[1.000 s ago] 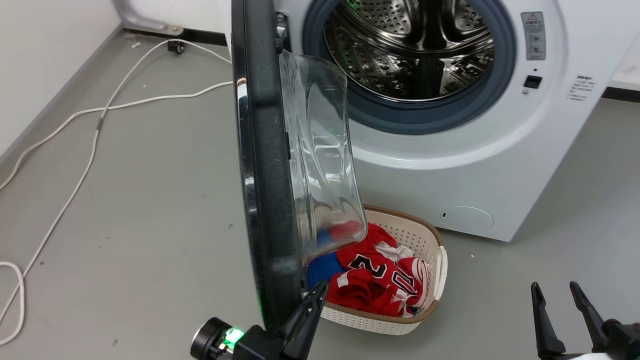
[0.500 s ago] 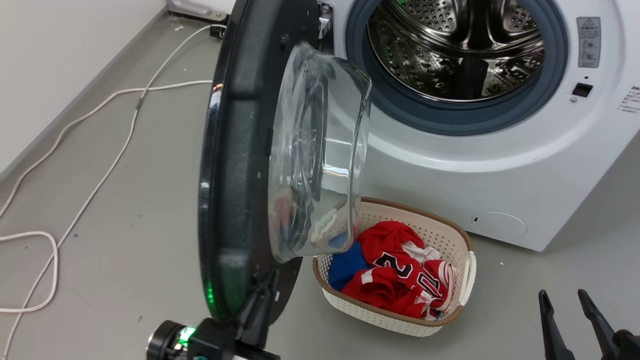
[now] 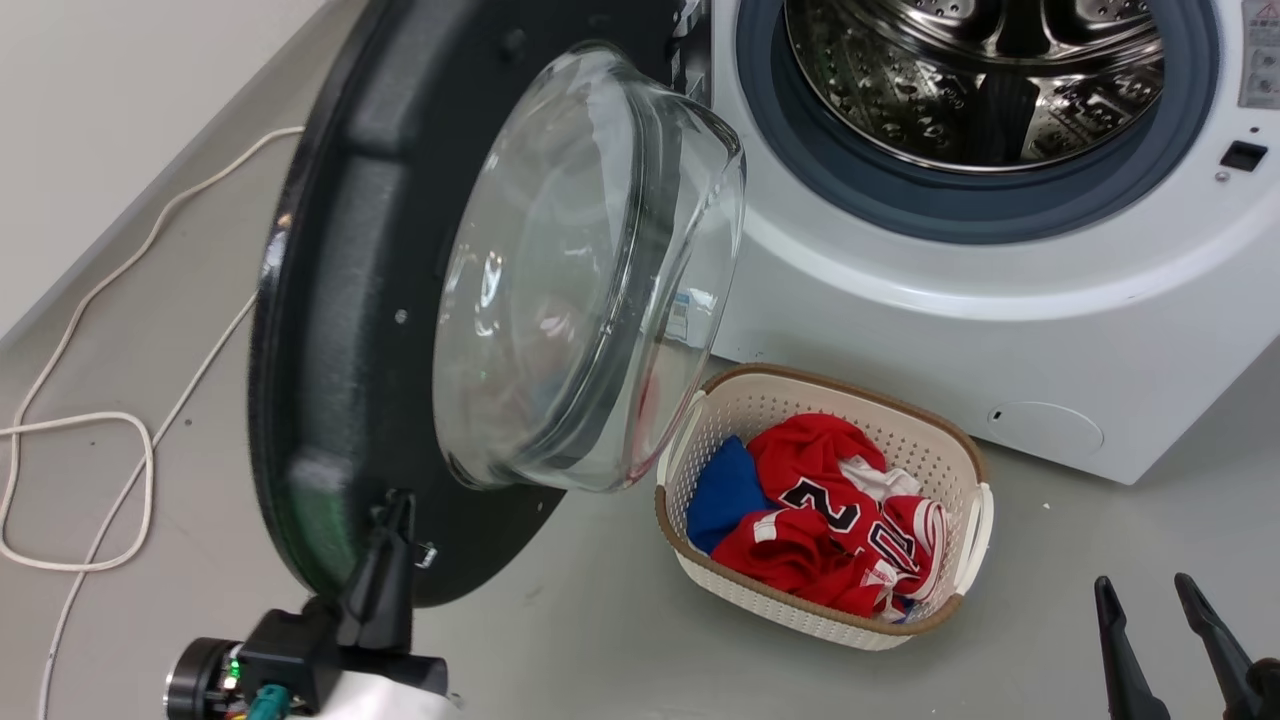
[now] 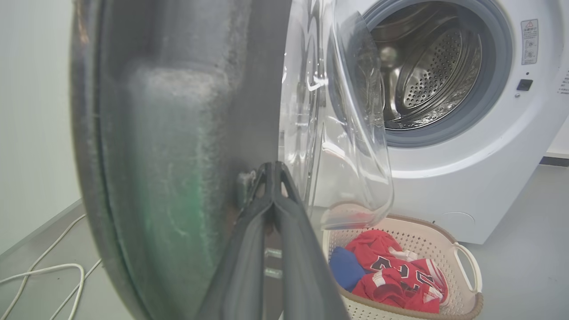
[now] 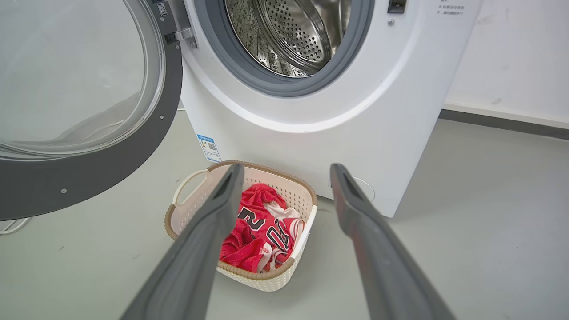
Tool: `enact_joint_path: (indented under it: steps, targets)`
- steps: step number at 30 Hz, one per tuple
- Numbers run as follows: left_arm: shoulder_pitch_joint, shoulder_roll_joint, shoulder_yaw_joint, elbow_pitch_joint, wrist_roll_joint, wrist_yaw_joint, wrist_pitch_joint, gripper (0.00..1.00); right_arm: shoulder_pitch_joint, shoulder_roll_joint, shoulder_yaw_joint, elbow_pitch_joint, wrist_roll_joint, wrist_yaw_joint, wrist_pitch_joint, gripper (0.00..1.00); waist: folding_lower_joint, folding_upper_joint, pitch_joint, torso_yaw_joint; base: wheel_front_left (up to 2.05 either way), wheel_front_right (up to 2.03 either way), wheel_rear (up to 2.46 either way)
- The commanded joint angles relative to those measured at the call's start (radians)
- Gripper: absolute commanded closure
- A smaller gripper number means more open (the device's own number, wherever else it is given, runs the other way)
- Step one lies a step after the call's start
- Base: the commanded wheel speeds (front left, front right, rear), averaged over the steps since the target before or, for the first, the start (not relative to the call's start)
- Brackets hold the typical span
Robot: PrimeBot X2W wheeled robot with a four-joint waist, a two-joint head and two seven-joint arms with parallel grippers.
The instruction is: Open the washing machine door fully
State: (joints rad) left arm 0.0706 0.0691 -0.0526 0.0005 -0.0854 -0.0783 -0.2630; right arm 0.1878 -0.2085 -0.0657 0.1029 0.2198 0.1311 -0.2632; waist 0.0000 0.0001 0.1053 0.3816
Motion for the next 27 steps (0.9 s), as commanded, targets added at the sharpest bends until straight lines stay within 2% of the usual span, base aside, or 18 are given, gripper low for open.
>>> enact_joint_path:
  steps: [1,14,27]
  targets:
    - [-0.021,0.006,0.027,0.002,-0.007,0.009,-0.003,1.00,-0.005,-0.009,0.002,-0.003,0.007,-0.001,-0.002,0.00,0.0000,-0.0001,0.012,0.004,0.00,0.00,0.00]
    - [-0.158,0.009,0.221,0.059,-0.023,0.020,-0.003,1.00,-0.082,-0.053,0.010,0.012,0.005,0.000,-0.002,0.00,0.0000,-0.0001,0.106,-0.020,0.00,0.00,0.00]
    - [-0.300,0.062,0.425,0.195,-0.034,0.010,-0.002,1.00,-0.180,-0.081,0.001,0.050,-0.003,0.000,-0.002,0.00,0.0000,-0.0001,0.197,-0.061,0.00,0.00,0.00]
